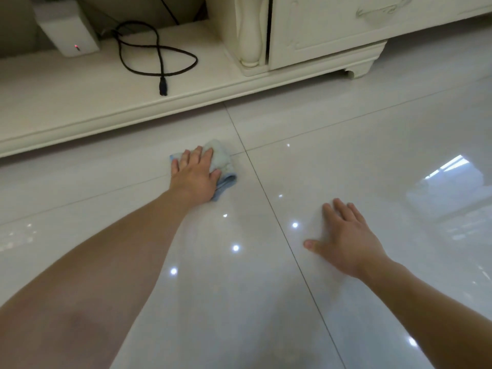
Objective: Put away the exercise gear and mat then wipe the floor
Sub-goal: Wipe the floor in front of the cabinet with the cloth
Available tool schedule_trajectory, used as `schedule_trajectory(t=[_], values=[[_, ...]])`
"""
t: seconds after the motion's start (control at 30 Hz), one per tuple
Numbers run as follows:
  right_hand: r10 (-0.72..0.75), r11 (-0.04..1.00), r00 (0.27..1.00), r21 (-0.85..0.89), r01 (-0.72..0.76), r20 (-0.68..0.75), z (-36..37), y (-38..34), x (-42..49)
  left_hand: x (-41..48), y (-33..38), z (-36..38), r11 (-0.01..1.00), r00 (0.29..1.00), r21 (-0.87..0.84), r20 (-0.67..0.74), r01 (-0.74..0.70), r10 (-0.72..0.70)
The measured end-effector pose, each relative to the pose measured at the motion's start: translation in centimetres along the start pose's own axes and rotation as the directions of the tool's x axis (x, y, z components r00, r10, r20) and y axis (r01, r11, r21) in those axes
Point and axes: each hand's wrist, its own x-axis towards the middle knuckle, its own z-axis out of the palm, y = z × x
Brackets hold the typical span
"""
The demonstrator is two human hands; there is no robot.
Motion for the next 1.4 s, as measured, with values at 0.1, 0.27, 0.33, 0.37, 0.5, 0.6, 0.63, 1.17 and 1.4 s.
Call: schedule_trajectory(t=[0.1,0.27,0.33,0.37,0.5,0.6,0.63,1.17,1.4], values=[[0.01,1.0,1.0,-0.019,-0.01,0.02,-0.2,-0.4,-0.1,-2.3,-1.5,0.2,1.0,0.999,-0.001,0.015,0.031,-0.031],[-0.057,0.994,0.998,-0.092,0.055,-0.022,-0.5,-3.1,-0.7,-5.1,-1.6,0.5,0.999,0.998,0.007,0.044,0.037,-0.037],[-0.147,0.987,0.989,-0.065,0.146,-0.02,0.4,-5.2,-1.2,-6.6,-1.3,0.9,1.0,0.998,0.015,0.053,0.027,-0.028],[-0.186,0.982,0.982,-0.046,0.186,-0.011,1.0,-6.3,-1.4,-7.3,-1.1,1.1,1.0,0.998,0.018,0.057,0.017,-0.018],[-0.268,0.962,0.963,-0.049,0.27,0.039,2.6,-8.5,-2.0,-9.7,-0.3,1.8,1.0,0.999,0.02,0.053,-0.009,0.008],[-0.279,0.958,0.958,-0.045,0.282,0.059,3.3,-8.3,-2.2,-11.2,0.3,2.3,1.0,0.998,0.015,0.055,-0.026,0.025],[-0.284,0.957,0.957,-0.045,0.286,0.058,3.5,-8.2,-2.3,-11.7,0.4,2.4,0.999,0.998,0.01,0.052,-0.03,0.03],[-0.255,0.961,0.965,-0.097,0.26,0.061,3.8,-8.8,-2.4,-21.5,2.1,3.5,0.999,0.997,-0.021,0.07,-0.037,0.039],[-0.369,0.929,0.929,-0.001,0.369,-0.019,4.3,-12.6,-4.2,-24.7,1.3,3.0,1.0,0.988,0.002,0.151,-0.015,0.015]])
